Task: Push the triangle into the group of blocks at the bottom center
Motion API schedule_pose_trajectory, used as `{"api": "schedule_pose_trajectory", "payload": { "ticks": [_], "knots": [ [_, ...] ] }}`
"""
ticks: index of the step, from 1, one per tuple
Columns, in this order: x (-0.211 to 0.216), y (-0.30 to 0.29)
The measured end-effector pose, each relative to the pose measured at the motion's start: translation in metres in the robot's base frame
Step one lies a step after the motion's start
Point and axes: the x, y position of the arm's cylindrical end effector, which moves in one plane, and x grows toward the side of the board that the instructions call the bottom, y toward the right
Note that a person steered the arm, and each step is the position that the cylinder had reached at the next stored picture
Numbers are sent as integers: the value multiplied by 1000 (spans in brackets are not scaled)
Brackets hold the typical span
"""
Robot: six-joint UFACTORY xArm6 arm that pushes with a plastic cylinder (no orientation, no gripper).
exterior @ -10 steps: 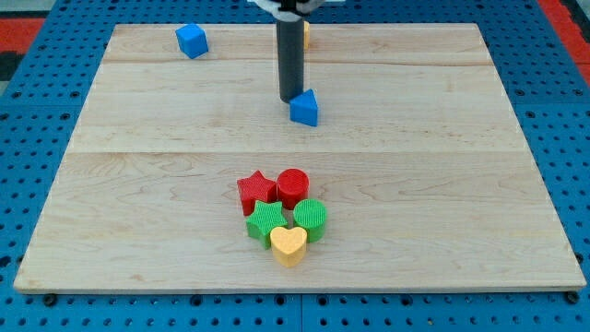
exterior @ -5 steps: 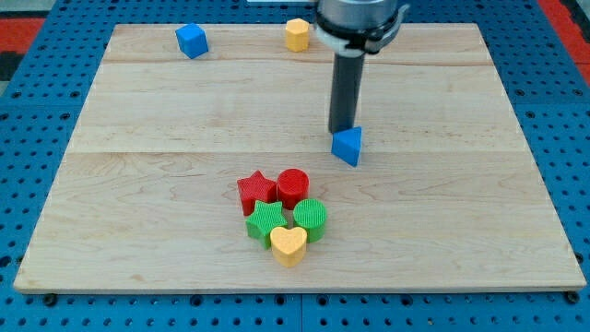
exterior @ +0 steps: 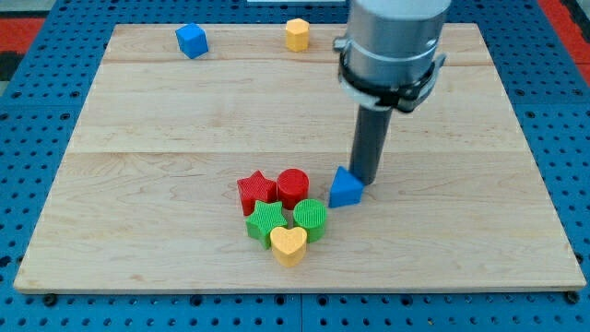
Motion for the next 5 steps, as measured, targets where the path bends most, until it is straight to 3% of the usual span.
{"api": "schedule_pose_trajectory", "payload": {
  "ticks": [2, 3, 4, 5],
  "knots": [
    [26, -33],
    [19, 26],
    [-38, 58],
    [-79, -19]
  ]
}}
